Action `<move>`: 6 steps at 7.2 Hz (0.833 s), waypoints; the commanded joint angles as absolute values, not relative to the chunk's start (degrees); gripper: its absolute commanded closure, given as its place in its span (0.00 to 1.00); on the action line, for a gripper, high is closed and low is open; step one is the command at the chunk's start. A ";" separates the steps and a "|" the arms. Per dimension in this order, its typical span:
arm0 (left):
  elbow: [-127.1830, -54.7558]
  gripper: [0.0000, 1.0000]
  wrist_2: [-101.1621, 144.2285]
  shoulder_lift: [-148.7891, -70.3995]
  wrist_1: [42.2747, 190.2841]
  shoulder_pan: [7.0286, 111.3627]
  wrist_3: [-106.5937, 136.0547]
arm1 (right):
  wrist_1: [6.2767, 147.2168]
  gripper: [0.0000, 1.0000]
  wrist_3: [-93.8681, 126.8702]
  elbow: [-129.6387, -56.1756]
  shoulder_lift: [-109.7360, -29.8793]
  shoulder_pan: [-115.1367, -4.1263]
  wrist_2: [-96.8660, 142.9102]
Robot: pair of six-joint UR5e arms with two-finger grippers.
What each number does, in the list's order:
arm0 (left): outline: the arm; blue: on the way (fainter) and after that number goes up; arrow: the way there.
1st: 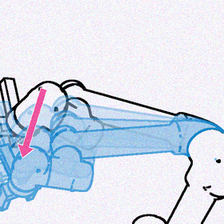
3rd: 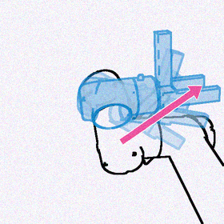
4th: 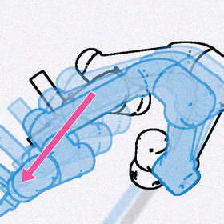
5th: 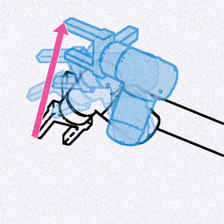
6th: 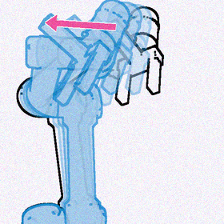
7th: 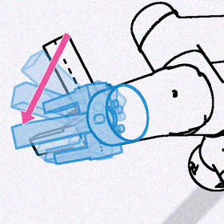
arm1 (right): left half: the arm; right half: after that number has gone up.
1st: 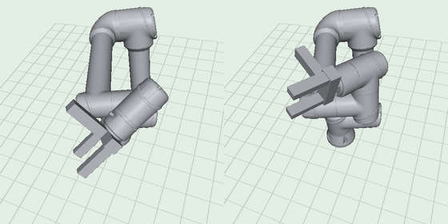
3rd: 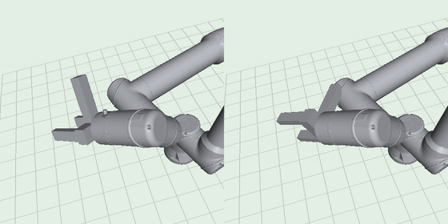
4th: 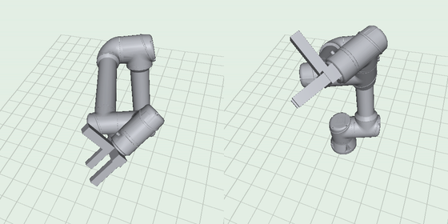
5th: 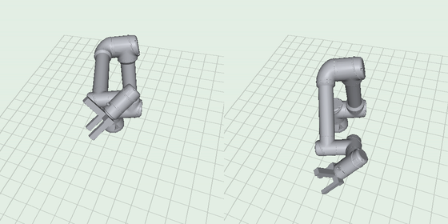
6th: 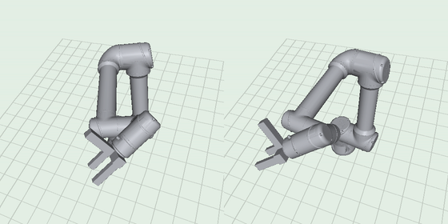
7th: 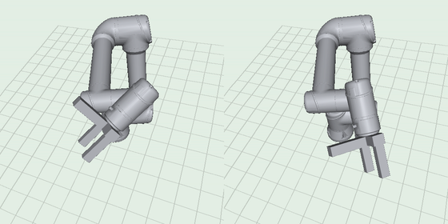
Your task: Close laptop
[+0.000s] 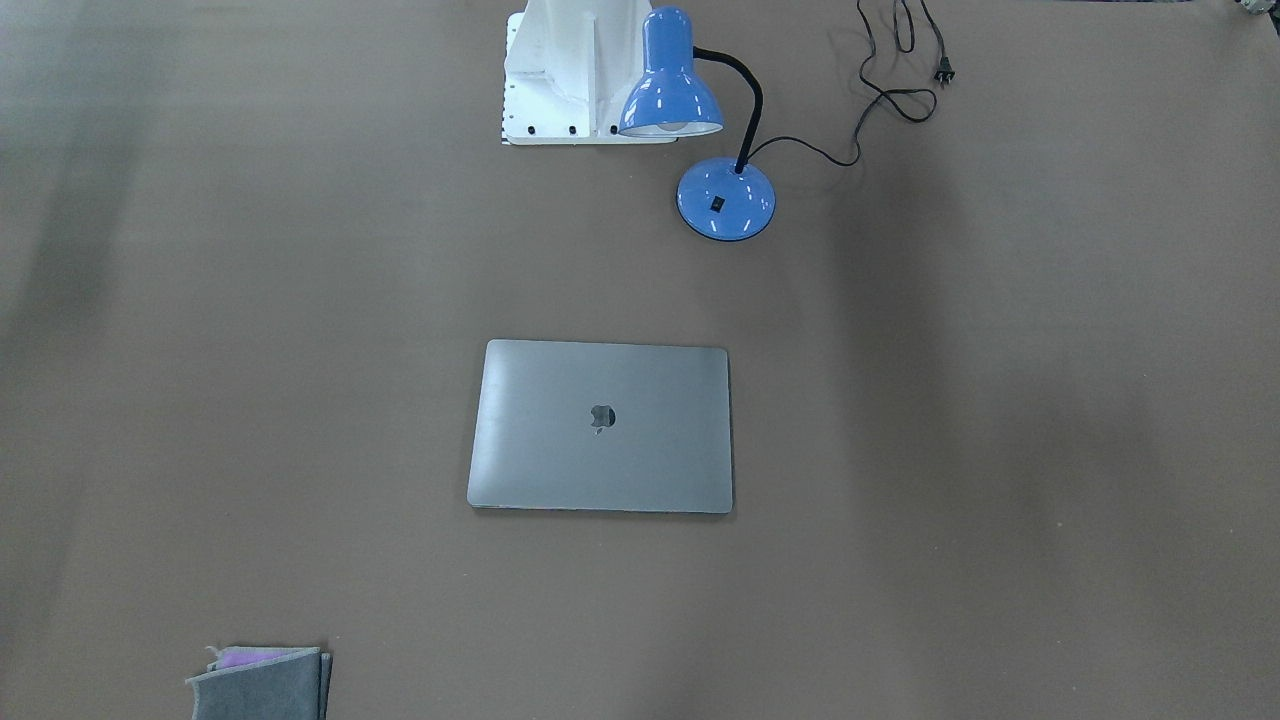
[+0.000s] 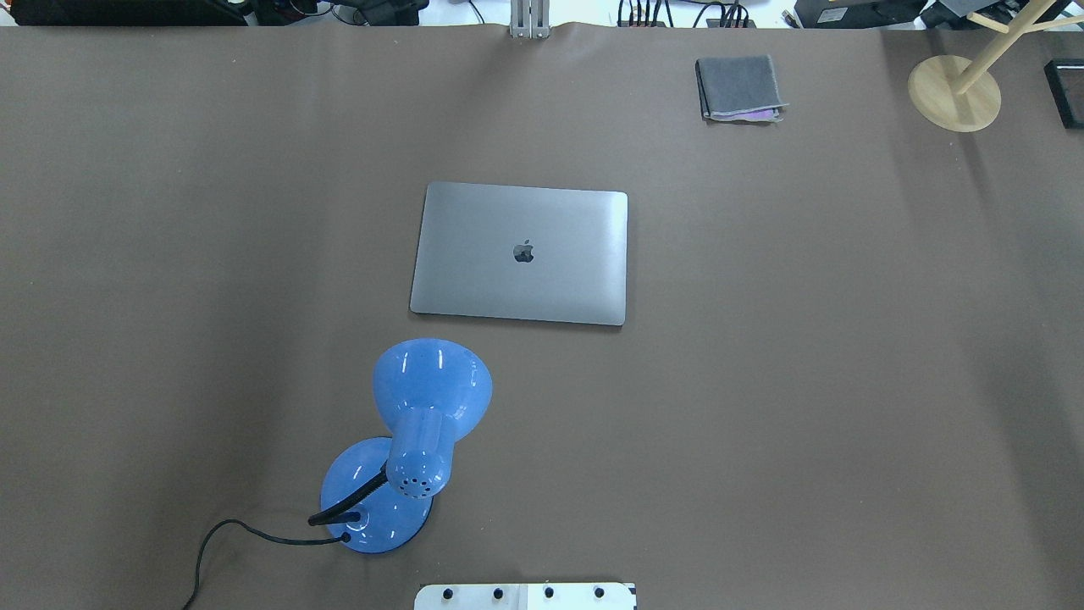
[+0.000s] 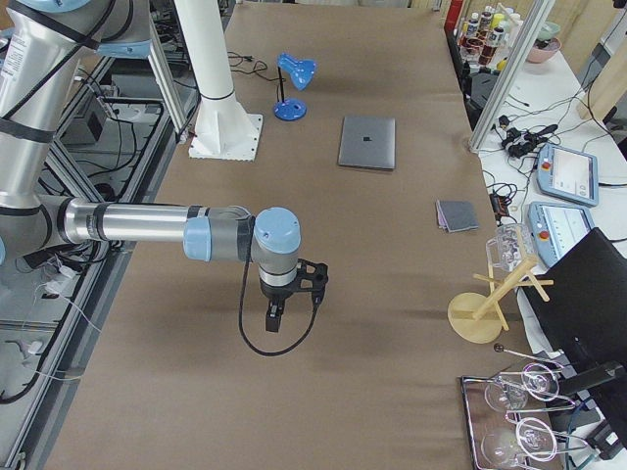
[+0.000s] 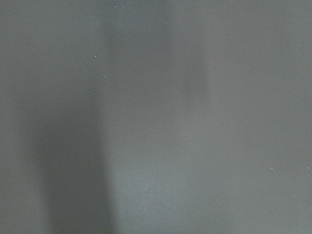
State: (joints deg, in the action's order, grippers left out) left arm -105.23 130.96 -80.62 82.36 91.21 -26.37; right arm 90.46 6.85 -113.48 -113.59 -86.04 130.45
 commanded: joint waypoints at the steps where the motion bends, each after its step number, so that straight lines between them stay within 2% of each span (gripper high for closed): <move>1: -104.42 0.01 130.96 -80.60 82.35 91.14 -26.28 | 90.61 0.00 6.86 -113.29 -113.82 -86.04 130.43; 6: -104.14 0.01 130.96 -79.28 82.27 91.32 -26.37 | 90.35 0.00 6.94 -113.29 -114.00 -86.22 131.04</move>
